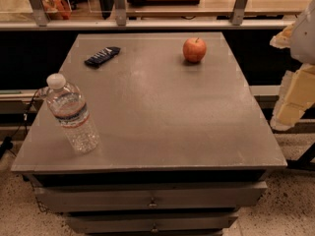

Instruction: Move water bottle near apple

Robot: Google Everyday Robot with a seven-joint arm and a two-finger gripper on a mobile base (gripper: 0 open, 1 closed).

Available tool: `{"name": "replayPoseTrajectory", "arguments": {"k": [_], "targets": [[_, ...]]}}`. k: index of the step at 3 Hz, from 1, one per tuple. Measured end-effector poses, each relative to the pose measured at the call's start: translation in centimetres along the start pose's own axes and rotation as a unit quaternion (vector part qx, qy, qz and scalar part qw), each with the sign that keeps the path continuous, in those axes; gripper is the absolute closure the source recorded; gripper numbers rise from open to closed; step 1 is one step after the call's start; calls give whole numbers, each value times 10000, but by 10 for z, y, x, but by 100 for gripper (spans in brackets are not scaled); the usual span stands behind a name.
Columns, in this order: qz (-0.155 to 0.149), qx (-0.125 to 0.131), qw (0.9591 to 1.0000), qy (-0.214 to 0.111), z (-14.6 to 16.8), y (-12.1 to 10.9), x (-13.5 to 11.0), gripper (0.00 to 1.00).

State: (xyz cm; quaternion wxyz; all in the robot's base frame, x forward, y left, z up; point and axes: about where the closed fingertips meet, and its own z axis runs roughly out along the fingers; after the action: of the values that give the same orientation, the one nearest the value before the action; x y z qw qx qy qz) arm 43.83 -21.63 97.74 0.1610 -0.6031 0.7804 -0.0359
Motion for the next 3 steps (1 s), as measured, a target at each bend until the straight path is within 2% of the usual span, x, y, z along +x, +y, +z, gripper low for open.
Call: {"name": "replayPoseTrajectory", "arguments": {"k": [1,2,3], "targets": [[0,1,10000,0,0,0,0,0],[110,-63,9993,-347,5,3,-11,0],[251,-307,9903,-1329,30,14,-54,0]]}}
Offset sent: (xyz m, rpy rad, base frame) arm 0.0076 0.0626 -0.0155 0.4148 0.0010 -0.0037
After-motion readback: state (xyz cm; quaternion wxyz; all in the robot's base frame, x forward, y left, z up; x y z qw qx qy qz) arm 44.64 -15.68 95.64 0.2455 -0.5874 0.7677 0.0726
